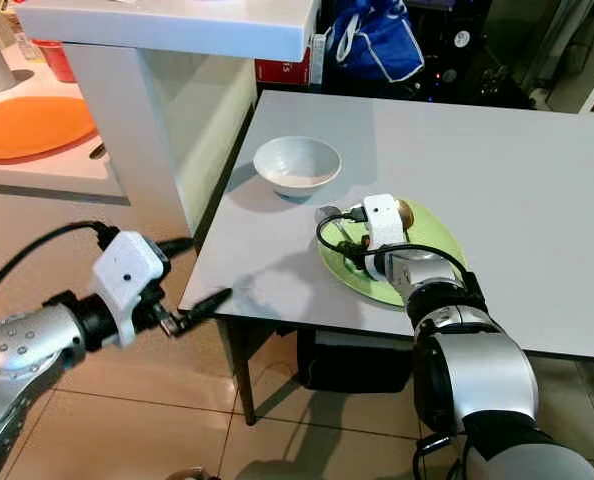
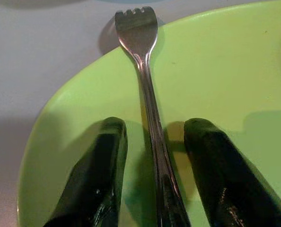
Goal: Setting the table
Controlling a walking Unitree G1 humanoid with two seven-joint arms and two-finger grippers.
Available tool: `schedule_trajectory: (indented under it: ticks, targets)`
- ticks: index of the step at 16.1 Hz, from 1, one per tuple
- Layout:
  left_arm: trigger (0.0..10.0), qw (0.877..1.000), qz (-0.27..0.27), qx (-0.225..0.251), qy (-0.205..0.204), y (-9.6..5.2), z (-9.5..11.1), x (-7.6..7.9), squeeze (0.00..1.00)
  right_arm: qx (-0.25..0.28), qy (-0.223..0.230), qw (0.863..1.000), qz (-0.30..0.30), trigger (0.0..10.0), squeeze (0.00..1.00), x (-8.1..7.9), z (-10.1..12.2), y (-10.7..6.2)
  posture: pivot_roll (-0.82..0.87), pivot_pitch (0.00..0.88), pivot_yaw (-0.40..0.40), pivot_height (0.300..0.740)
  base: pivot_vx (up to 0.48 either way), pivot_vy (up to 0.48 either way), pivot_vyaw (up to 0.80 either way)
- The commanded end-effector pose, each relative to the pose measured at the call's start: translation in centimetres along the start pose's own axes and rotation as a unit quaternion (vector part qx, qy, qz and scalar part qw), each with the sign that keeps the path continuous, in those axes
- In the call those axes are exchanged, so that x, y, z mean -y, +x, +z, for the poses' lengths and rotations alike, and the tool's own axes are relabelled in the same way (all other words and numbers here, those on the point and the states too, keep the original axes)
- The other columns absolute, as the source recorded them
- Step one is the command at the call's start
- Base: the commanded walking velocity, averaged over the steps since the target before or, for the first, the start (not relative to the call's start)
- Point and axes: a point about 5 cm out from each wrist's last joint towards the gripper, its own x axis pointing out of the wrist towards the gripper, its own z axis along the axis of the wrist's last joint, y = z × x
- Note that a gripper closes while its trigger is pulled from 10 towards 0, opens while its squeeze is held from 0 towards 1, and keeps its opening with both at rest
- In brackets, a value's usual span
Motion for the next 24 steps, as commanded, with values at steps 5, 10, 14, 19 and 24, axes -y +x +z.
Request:
schedule_trajectory:
  ticks: [5,10,14,19,24]
  targets:
    - [10.0,0.999,-0.037,-0.003,-0.008,-0.2,0.2,0.9,0.0,-0.047,0.016,0.999,-0.003,0.0,0.0,0.0,-2.4,0.1,0.2,0.0,0.029,0.74,0.0,0.0,0.0]
    - [10.0,0.999,-0.039,-0.004,-0.009,-0.3,0.3,0.8,0.0,-0.039,0.024,0.999,0.004,0.0,0.0,0.0,-2.2,0.1,0.2,0.0,0.031,0.74,0.0,0.0,0.0]
    - [10.0,0.999,-0.04,-0.004,-0.008,-0.3,0.4,0.7,0.0,-0.02,0.033,0.999,0.011,0.0,0.0,-0.1,-1.7,0.1,0.19,0.0,0.034,0.74,0.0,0.0,0.0]
    - [10.0,0.999,-0.036,-0.002,-0.005,-0.2,0.5,0.5,0.0,0.05,0.066,0.996,0.016,0.0,0.0,0.1,0.9,-0.2,0.19,0.0,0.03,0.74,0.0,0.0,0.0]
    - [10.0,0.999,-0.036,0.001,-0.006,0.1,0.5,0.6,0.0,0.107,0.107,0.989,-0.004,0.0,0.0,0.7,2.6,-0.6,0.18,0.0,0.031,0.74,0.0,0.0,0.0]
